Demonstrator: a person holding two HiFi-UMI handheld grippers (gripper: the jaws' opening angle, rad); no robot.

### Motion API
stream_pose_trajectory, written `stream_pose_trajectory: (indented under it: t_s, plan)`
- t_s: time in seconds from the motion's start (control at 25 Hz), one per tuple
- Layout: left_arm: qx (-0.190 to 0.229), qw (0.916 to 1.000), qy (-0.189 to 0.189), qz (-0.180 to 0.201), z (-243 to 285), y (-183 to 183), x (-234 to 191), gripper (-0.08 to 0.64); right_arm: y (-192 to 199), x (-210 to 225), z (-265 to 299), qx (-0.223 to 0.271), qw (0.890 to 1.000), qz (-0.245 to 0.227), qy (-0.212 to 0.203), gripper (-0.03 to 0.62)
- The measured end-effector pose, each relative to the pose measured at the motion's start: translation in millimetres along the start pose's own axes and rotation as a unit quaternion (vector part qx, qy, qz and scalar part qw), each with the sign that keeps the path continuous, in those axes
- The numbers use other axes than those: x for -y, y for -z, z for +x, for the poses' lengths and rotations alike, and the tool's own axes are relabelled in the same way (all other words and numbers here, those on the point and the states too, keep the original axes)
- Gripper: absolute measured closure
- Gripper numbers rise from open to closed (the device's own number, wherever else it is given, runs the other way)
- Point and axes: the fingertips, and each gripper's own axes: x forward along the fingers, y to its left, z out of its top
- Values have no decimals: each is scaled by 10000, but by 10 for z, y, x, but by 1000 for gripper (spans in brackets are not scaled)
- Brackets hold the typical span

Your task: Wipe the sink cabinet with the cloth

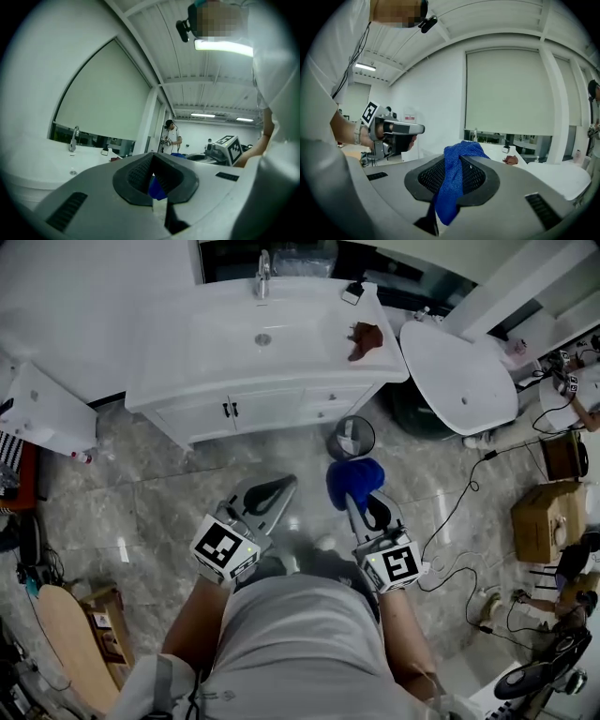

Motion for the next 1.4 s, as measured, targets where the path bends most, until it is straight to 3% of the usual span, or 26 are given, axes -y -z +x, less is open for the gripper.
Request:
stream_pose_trajectory:
  t_s: [0.48, 0.84, 0.96, 1.2, 1.4]
  plan:
    - [-443, 9981, -90, 413, 585, 178, -198, 549, 221, 671, 305, -2, 9998, 173, 46, 520]
    - [-831, 9953, -318, 372, 1671, 284, -623, 549, 361, 1692, 875, 73, 9985, 445, -324, 520]
    - [-1352, 9886, -340, 561, 2069, 470, -725, 548, 446, 2088, 1001, 31, 9974, 608, -398, 520]
    - [-2273, 9653, -397, 1220, 2668, 815, -849, 548, 892, 2723, 1164, -287, 9937, 952, -517, 520]
    - [-2656, 9562, -430, 1156, 3012, 1098, -948, 548, 1434, 3111, 1311, -740, 9898, 1136, -448, 520]
